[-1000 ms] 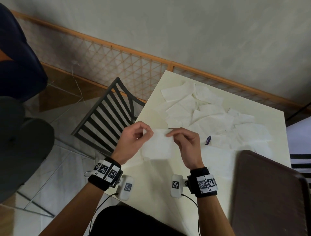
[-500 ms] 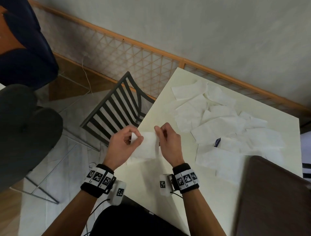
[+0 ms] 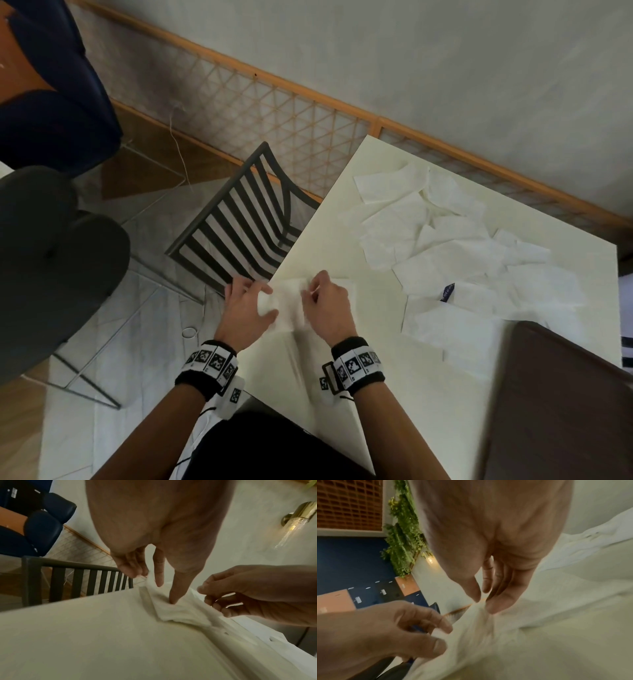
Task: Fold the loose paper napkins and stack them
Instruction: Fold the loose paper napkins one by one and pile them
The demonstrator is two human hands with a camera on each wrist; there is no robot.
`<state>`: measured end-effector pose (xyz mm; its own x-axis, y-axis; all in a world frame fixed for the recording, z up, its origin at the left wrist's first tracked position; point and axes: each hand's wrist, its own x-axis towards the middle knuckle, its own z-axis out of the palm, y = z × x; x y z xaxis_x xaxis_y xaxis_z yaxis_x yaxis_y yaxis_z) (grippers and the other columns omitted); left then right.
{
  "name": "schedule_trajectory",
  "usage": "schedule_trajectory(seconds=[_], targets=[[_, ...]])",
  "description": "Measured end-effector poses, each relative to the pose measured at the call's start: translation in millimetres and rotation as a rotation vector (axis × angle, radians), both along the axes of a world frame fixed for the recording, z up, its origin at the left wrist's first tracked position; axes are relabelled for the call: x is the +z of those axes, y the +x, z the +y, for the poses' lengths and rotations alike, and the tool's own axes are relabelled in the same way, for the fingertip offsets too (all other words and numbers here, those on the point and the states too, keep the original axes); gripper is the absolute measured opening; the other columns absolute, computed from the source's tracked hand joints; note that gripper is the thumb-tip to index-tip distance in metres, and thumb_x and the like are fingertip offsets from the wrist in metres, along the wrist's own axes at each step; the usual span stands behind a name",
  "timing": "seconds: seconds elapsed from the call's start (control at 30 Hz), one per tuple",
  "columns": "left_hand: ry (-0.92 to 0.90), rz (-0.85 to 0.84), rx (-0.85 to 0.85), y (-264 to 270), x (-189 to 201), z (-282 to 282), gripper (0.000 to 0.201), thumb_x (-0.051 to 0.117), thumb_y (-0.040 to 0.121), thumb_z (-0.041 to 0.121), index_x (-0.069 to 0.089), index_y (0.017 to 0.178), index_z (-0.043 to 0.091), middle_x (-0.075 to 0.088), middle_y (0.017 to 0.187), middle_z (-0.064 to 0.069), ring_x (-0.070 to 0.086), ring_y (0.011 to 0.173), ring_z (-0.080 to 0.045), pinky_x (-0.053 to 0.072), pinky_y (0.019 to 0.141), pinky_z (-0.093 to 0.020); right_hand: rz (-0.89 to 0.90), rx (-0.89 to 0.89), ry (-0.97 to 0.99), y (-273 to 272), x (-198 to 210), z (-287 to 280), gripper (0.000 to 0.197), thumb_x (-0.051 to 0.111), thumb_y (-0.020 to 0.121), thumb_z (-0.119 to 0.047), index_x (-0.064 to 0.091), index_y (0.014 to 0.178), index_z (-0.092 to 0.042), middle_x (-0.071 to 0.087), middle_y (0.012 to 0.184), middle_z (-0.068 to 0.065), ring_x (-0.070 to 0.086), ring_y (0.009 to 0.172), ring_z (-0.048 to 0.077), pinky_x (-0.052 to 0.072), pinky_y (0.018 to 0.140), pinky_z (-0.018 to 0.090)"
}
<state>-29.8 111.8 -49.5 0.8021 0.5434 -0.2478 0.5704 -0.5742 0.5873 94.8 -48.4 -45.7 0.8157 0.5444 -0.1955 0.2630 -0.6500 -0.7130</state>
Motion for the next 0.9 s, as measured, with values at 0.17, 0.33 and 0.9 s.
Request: schedule_trajectory(seconds=[0.17,0.33,0.9], targets=[[0.101,-0.06,-0.038,3,13,-4,0.052,0.086,0.084,0.037,0.063,0.131,0.034,0.034,0.149,0.002,0.026,0.133,-0.024,0.033,0.114,-0.045,-0.19,-0.082,-0.301,33,-4,-37,0.037,0.071,0.1,-0.024,0.057,0.134,-0.021,0.054,0.134,0.01,0.054,0.122,0.036,0.052,0.099,0.046],[0.053,-0.148,-0.108,21,26,-17,0.046,0.085,0.088,0.03,0.066,0.13,0.03,0.042,0.143,0.008,0.02,0.122,-0.006,0.028,0.107,-0.032,-0.052,-0.201,-0.138,54,-11,-73,0.018,0.069,0.1,-0.003,0.07,0.115,-0.012,0.062,0.11,0.01,0.066,0.102,0.035,0.056,0.091,0.042],[-0.146,-0.22,-0.537,107,36,-90,0.039,0.071,0.102,0.029,0.06,0.139,0.031,0.058,0.138,0.013,0.052,0.125,-0.011,0.042,0.109,-0.03,-0.165,-0.359,-0.003,46,26,-141,0.015,0.083,0.093,-0.025,0.071,0.086,-0.03,0.073,0.084,-0.01,0.069,0.079,0.016,0.058,0.073,0.042]])
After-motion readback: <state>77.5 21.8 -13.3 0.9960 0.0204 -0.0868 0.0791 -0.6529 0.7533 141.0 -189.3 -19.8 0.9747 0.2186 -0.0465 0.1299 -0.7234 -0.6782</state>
